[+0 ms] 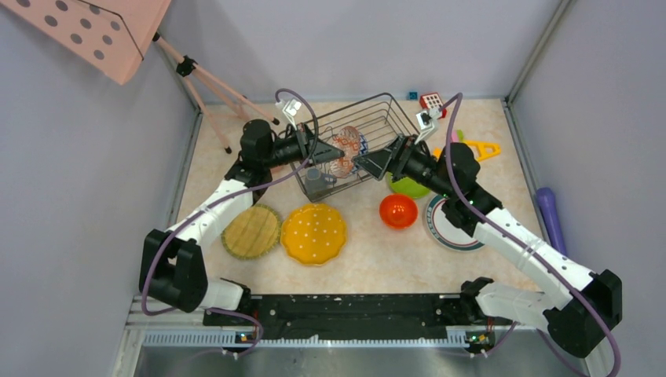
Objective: Load the mixed dishes into the dish rack
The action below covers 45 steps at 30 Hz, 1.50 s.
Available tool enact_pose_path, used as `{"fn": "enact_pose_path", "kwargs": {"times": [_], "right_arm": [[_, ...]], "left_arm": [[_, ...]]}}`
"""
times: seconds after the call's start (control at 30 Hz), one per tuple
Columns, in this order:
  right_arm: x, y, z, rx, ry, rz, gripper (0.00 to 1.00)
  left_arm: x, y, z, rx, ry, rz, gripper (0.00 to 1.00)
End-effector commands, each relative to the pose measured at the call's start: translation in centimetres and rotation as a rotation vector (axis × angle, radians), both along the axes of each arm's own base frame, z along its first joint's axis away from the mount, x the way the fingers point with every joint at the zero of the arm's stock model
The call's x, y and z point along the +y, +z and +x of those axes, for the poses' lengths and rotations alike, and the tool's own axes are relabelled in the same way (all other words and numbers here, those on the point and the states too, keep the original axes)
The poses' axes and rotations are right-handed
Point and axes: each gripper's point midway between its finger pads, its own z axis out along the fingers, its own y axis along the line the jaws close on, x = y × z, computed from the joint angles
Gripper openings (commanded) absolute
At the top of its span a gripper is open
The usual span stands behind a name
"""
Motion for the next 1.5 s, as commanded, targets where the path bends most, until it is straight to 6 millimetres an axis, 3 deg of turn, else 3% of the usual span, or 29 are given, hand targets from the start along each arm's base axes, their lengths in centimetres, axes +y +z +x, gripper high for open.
{"fn": "enact_pose_path", "kwargs": {"times": [0.0, 0.17, 0.27, 0.33, 0.53, 0.73, 0.87, 0.97, 1.1, 1.2, 1.33, 1.47], "right_arm": [[-0.6, 1.7, 0.1, -0.017, -0.024, 0.070, 0.79], [-0.2, 1.2, 0.4, 0.014, -0.013, 0.064, 0.72], [0.1, 1.0, 0.6, 0.024, -0.007, 0.057, 0.58], [0.2, 0.7, 0.9, 0.030, -0.009, 0.046, 0.56], [0.4, -0.4, 1.5, 0.050, -0.016, -0.011, 0.77], [0.9, -0.4, 1.3, 0.039, 0.017, -0.001, 0.77], [1.0, -0.3, 1.3, 0.040, 0.021, 0.014, 0.43], [0.9, -0.3, 1.7, 0.046, -0.002, 0.013, 0.11], [0.1, -0.6, 3.1, 0.041, -0.084, -0.031, 0.00], [-0.3, -0.7, 4.4, 0.024, -0.139, -0.090, 0.00], [-0.5, -1.0, 5.9, -0.007, -0.176, -0.174, 0.00], [-1.6, -1.7, 8.4, -0.092, -0.250, -0.360, 0.00]], "left_arm": [[0.0, 3.9, -1.2, -0.124, -0.054, -0.054, 0.00], [-0.1, 3.8, -1.0, -0.121, -0.052, -0.053, 0.00], [-0.1, 3.7, -0.8, -0.121, -0.051, -0.049, 0.00], [-0.1, 3.5, -0.7, -0.121, -0.049, -0.042, 0.00], [0.1, 2.7, -0.1, -0.118, -0.023, 0.011, 0.00], [0.0, 2.5, 0.0, -0.113, -0.024, 0.012, 0.00], [0.0, 2.5, 0.0, -0.112, -0.024, 0.012, 0.00], [0.0, 2.4, 0.2, -0.110, -0.016, 0.015, 0.02], [0.3, 1.9, 0.9, -0.091, 0.025, 0.035, 0.39], [0.7, 1.9, 1.4, -0.077, 0.069, 0.048, 0.56], [1.5, 2.6, 1.8, -0.072, 0.128, 0.069, 0.85], [3.6, 2.2, 2.8, -0.053, 0.241, 0.152, 0.88]]}}
